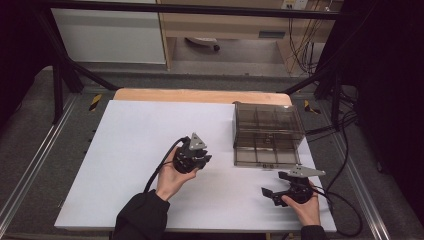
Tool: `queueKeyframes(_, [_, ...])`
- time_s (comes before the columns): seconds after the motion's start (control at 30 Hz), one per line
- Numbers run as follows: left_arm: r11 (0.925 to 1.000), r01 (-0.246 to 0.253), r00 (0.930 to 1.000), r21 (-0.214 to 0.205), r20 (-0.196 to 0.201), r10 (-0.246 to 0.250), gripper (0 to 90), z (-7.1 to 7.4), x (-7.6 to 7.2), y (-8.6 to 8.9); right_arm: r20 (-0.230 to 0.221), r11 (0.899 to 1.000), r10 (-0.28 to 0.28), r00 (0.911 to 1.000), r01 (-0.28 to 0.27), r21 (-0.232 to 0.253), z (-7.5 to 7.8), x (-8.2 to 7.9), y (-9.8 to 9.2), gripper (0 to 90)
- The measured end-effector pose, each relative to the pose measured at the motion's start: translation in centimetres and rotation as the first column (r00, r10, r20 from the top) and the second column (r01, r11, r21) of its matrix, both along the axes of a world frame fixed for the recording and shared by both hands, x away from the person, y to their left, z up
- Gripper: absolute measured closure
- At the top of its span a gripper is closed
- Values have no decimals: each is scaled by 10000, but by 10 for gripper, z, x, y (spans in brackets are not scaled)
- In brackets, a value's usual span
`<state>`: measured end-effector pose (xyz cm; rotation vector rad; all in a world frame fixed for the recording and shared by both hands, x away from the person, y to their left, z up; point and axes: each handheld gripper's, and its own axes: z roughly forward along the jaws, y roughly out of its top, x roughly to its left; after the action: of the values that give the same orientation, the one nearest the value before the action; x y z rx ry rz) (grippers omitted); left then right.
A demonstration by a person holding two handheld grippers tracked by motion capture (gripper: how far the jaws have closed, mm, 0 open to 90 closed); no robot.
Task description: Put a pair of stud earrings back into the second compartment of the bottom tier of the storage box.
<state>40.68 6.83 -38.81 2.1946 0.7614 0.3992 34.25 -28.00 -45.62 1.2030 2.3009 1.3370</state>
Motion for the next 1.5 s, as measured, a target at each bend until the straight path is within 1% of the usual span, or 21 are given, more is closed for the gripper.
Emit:
queueKeyframes(0.4, [9981, 613, 9981, -20, -109, -613, 745, 2, 10, -47, 0, 10000, 26, 10000, -26, 28, 0, 0, 0, 7])
queueKeyframes(0.67, [9942, 1071, 9941, 39, -173, -1070, 745, 2, 18, -82, 14, 10000, 11, 10000, -11, 82, 0, 0, 0, 7])
queueKeyframes(0.93, [9897, 1424, 9896, 113, -236, -1421, 745, 1, 28, -118, 2, 9999, 30, 10000, -30, 124, 0, 0, -1, 7])
queueKeyframes(1.1, [9875, 1552, 9874, 274, -354, -1542, 745, -4, 34, -141, 55, 9999, 50, 10000, -51, 124, 0, 0, -1, 8])
queueKeyframes(1.23, [9870, 1588, 9865, 257, -444, -1576, 745, -11, 40, -155, 29, 9999, 44, 10000, -44, 134, -1, 0, -1, 7])
queueKeyframes(1.3, [9868, 1598, 9858, 256, -557, -1582, 745, -14, 43, -162, 46, 9999, 51, 10000, -52, 139, -1, 0, -1, 7])
queueKeyframes(1.4, [9863, 1638, 9840, 186, -741, -1620, 744, -20, 47, -168, 40, 9998, 21, 10000, -22, 175, -1, 0, -2, 7])
queueKeyframes(1.5, [9863, 1634, 9837, 239, -802, -1611, 742, -26, 50, -172, 20, 9998, 28, 10000, -28, 180, -1, 0, -2, 8])
